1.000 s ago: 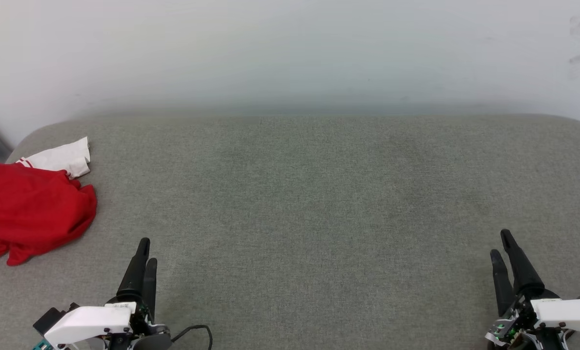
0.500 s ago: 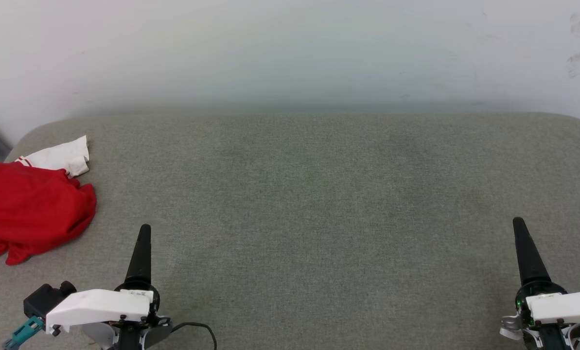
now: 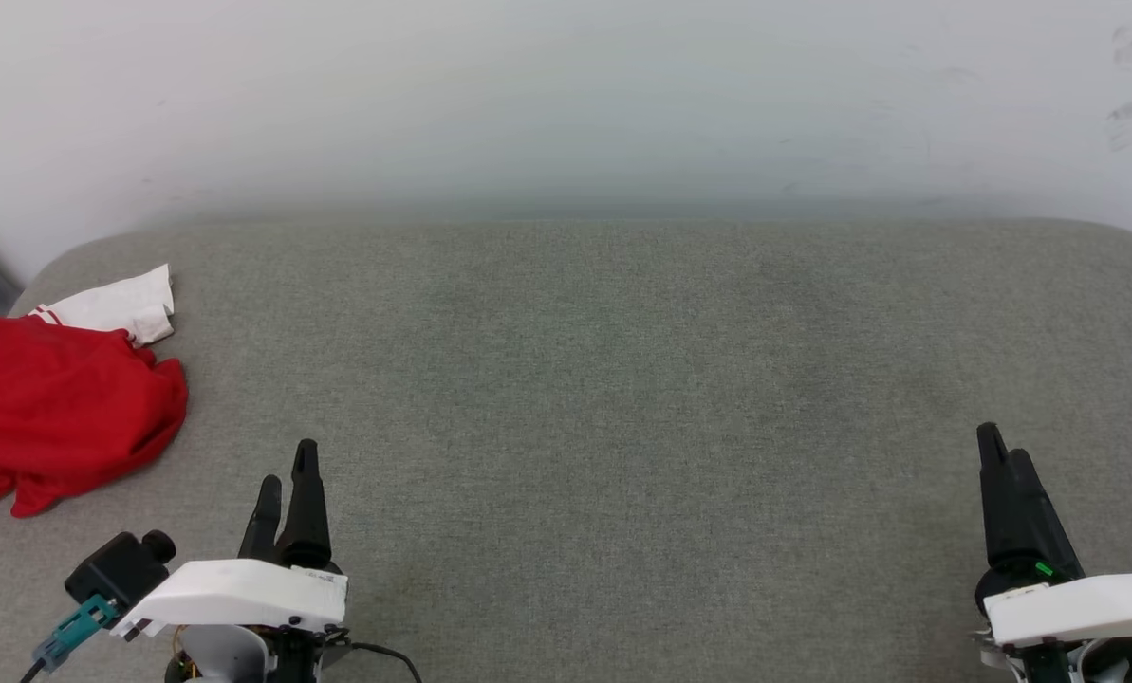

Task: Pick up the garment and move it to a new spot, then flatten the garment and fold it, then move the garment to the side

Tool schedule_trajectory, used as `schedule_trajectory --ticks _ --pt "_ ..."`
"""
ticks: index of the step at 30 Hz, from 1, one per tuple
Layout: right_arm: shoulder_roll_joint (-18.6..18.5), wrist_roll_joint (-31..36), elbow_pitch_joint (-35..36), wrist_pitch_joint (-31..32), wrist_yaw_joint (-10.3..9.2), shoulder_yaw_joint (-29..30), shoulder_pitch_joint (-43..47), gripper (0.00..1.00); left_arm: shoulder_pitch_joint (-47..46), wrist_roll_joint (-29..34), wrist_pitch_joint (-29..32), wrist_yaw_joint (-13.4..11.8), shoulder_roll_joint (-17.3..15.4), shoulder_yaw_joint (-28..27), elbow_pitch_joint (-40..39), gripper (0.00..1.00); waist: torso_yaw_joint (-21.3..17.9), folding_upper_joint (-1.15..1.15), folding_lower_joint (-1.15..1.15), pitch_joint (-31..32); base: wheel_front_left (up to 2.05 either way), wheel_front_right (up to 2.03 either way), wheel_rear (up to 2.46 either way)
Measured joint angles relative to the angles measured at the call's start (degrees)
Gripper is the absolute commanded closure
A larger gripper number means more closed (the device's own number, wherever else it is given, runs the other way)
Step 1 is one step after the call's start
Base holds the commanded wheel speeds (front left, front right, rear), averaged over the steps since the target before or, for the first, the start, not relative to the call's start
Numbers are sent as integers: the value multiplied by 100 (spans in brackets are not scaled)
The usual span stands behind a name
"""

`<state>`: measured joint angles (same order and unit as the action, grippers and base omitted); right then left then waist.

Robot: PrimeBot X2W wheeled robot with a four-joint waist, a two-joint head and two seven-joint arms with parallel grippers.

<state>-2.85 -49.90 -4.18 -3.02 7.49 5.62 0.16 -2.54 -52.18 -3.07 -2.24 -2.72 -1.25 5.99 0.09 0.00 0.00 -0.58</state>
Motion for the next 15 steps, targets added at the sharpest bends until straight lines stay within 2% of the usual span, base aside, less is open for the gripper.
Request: schedule_trajectory --ticks 15 --pt "-1 1248 36 -264 0 -87 186 0 114 1270 -275 -229 -16 264 -159 0 0 0 0 0 0 0 0"
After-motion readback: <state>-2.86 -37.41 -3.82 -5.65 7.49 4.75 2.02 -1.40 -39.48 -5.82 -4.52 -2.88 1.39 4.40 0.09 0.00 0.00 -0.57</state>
